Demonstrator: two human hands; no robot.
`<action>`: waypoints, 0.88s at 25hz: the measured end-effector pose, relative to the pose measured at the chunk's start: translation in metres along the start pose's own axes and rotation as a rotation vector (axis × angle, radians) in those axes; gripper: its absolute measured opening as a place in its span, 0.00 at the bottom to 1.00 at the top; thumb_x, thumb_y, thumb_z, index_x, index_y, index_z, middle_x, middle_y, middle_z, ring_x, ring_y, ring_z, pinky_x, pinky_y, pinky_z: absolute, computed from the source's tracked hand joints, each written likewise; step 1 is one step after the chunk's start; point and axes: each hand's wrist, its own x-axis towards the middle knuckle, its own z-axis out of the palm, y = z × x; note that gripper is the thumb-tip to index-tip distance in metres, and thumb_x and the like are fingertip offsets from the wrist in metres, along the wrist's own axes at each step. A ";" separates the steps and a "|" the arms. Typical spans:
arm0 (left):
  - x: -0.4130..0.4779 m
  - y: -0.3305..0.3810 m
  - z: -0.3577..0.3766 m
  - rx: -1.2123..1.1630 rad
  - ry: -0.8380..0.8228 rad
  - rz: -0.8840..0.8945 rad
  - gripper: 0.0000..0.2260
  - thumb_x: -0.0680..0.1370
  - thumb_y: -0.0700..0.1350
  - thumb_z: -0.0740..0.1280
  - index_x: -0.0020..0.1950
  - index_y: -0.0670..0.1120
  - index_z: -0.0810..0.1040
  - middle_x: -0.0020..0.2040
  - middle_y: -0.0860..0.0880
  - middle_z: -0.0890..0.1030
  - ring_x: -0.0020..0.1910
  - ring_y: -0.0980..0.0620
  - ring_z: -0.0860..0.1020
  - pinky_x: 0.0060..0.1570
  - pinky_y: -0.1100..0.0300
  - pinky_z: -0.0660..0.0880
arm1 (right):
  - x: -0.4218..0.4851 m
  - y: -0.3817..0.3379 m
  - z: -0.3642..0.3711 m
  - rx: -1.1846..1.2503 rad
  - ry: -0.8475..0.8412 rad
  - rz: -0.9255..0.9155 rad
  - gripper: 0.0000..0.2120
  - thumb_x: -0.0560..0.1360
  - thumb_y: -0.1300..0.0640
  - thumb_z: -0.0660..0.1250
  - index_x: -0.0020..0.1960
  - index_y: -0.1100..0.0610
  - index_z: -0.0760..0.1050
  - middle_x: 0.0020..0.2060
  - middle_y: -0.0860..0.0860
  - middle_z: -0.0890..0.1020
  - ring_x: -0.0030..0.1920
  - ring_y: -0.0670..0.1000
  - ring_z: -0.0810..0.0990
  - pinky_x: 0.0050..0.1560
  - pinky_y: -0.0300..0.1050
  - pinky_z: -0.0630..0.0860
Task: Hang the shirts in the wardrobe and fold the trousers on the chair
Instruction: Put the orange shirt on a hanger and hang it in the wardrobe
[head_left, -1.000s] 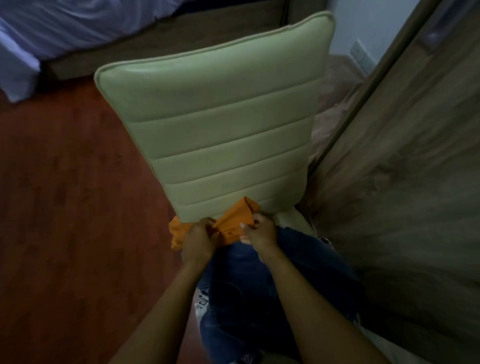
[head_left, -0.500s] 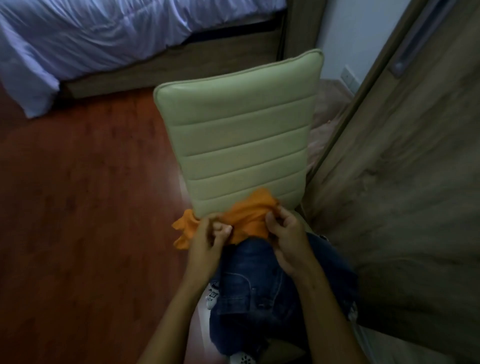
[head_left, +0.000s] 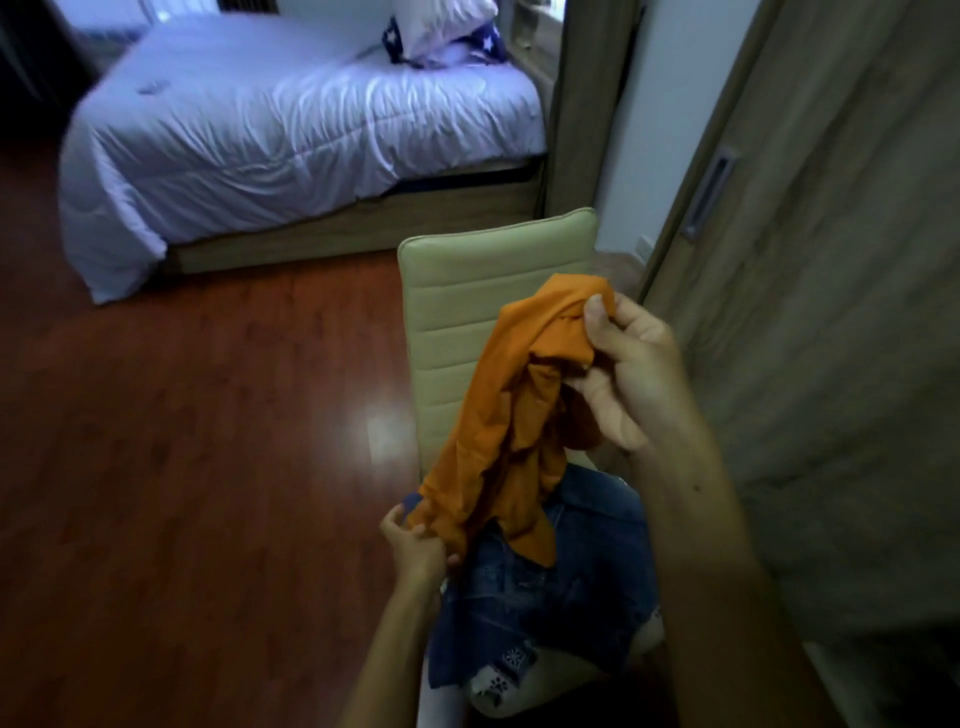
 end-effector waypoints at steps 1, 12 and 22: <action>-0.006 -0.003 -0.001 0.070 -0.037 0.019 0.35 0.73 0.33 0.66 0.73 0.51 0.53 0.65 0.39 0.70 0.56 0.38 0.75 0.48 0.45 0.77 | -0.010 -0.007 0.004 -0.001 0.006 -0.016 0.09 0.80 0.61 0.58 0.57 0.62 0.72 0.45 0.56 0.80 0.47 0.54 0.80 0.50 0.56 0.79; -0.070 0.018 0.005 0.292 -0.444 0.310 0.14 0.83 0.46 0.53 0.67 0.46 0.71 0.58 0.52 0.76 0.57 0.52 0.75 0.58 0.55 0.72 | -0.050 -0.071 0.001 -0.128 0.270 -0.311 0.06 0.79 0.61 0.61 0.44 0.60 0.74 0.33 0.53 0.78 0.31 0.47 0.78 0.28 0.40 0.78; -0.128 0.142 0.026 -0.115 -0.655 0.266 0.09 0.83 0.44 0.55 0.44 0.46 0.70 0.31 0.51 0.77 0.27 0.60 0.77 0.29 0.66 0.75 | -0.043 -0.008 -0.069 -0.385 0.376 -0.100 0.06 0.78 0.60 0.63 0.44 0.56 0.77 0.39 0.55 0.80 0.44 0.53 0.76 0.45 0.47 0.74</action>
